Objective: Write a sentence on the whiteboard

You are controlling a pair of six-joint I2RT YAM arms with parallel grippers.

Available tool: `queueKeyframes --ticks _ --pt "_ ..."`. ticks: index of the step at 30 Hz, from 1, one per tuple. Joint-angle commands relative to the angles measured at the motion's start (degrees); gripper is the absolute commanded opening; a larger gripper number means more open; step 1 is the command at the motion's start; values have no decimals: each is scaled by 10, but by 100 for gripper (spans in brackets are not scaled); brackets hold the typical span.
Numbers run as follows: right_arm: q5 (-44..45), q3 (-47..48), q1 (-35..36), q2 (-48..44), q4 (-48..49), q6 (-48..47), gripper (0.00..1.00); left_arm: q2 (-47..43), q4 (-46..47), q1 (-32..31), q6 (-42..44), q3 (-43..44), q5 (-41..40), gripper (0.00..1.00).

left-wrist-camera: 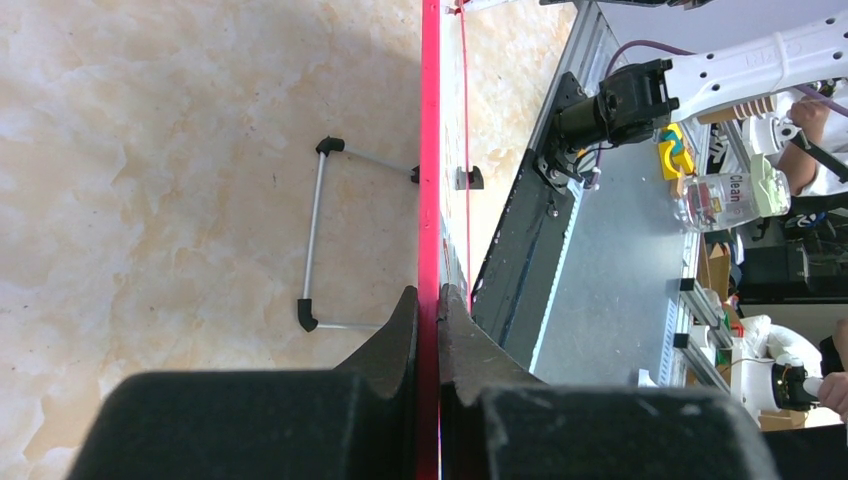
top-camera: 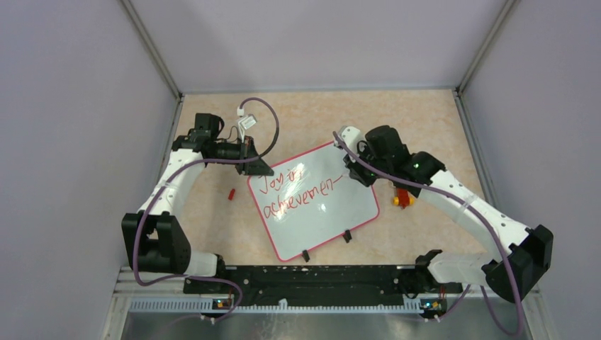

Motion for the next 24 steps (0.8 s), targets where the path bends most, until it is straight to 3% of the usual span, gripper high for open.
queueKeyframes --ticks 1,10,24 --pt "-20 46 -6 -5 2 -7 0 -8 2 1 25 -7 -50 0" --pt "-41 78 -6 16 14 1 0 -5 1 1 25 -5 -50 0" --pt "-38 18 -6 1 18 8 0 -9 1 1 28 -9 -52 0"
